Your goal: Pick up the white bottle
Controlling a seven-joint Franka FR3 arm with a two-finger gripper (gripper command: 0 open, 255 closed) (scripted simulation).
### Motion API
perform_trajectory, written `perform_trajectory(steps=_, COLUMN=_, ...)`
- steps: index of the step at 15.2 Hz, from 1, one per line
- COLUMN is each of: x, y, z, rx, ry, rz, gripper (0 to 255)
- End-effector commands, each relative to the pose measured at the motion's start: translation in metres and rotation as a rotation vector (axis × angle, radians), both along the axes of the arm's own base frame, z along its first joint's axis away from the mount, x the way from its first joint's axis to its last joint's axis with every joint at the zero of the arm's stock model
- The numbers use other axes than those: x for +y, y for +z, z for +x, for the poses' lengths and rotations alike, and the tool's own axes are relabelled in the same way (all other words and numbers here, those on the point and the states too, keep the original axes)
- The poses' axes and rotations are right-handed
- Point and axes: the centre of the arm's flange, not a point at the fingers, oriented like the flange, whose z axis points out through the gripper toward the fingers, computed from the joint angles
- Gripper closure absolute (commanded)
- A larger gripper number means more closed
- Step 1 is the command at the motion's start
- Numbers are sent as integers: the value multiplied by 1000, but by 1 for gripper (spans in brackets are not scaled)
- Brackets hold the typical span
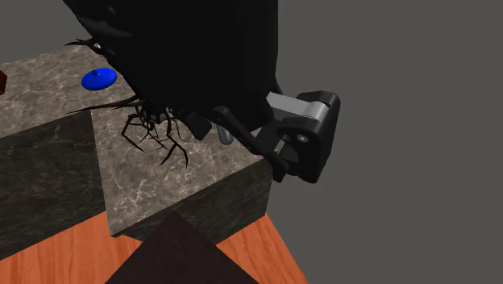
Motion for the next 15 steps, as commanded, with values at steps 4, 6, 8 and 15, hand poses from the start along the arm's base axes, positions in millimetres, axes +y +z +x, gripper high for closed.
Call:
perform_trajectory(steps=4, x=22, y=-25, z=20, rx=4, ry=-20, rz=15, gripper=0)
perform_trajectory(steps=6, x=37, y=-41, z=33, rx=6, ry=-33, rz=25, gripper=0)
perform_trajectory(steps=8, x=52, y=-57, z=47, rx=9, ry=-46, rz=35, gripper=0)
perform_trajectory(steps=15, x=104, y=-113, z=95, rx=17, ry=-92, rz=69, gripper=0)
